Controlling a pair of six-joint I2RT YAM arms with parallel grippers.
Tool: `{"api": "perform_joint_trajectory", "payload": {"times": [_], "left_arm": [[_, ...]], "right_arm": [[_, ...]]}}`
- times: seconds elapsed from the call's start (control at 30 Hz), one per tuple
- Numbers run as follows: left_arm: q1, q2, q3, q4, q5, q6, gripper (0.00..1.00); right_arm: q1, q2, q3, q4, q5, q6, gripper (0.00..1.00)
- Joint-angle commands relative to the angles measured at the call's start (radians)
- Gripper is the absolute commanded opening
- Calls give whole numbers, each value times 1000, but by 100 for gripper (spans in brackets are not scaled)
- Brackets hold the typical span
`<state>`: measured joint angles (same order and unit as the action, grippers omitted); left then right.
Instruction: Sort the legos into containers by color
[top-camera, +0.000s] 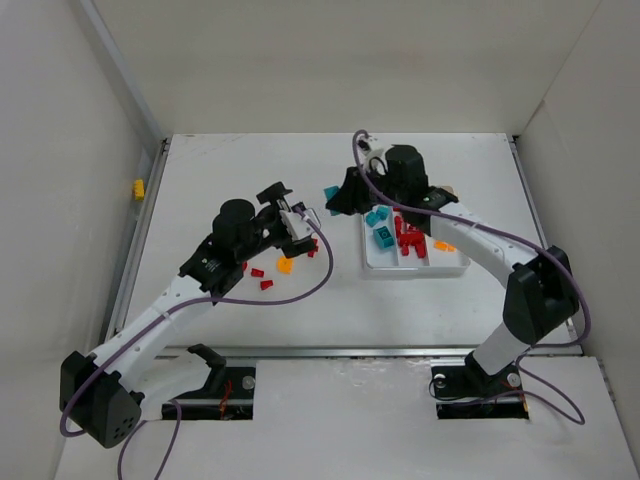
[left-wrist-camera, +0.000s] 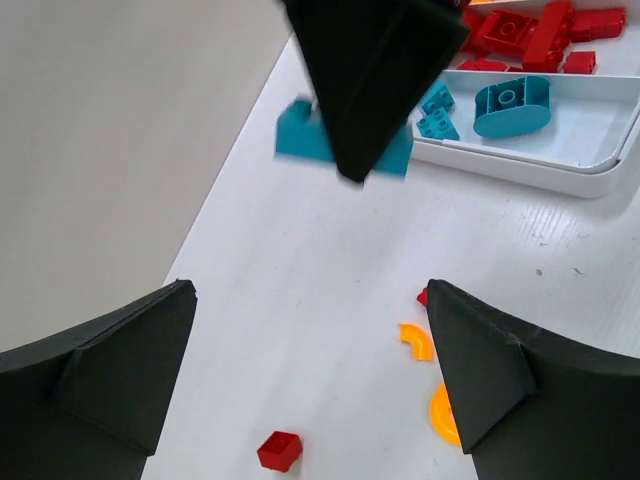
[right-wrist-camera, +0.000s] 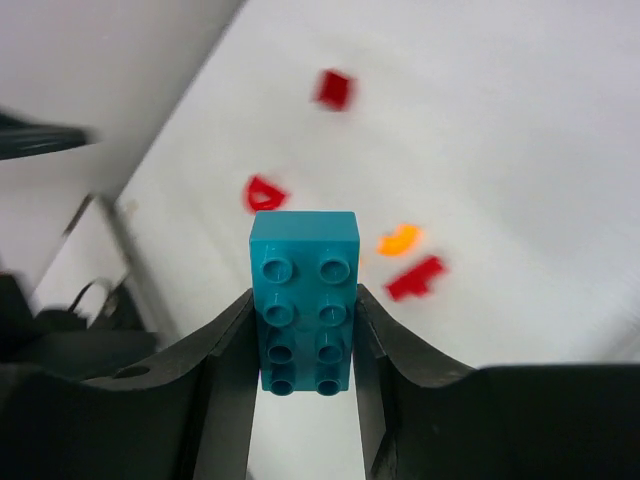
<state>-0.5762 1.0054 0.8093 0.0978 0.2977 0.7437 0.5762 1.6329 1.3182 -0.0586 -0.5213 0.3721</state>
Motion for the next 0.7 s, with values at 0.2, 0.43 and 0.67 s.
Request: {"api": "perform_joint_trajectory", "payload": {"times": [0.2, 0.43, 0.67], "left_arm": [[-5, -7, -18, 20, -113, -93, 99], [-5, 13, -18, 11, -186, -115, 99], [-5, 55, 19, 2, -230, -96, 99]], "right_arm": [[-168, -110, -132, -115, 437, -33, 0], [-177, -45, -112, -204, 595, -81, 0], [-177, 37, -93, -195, 615, -101, 0]]}}
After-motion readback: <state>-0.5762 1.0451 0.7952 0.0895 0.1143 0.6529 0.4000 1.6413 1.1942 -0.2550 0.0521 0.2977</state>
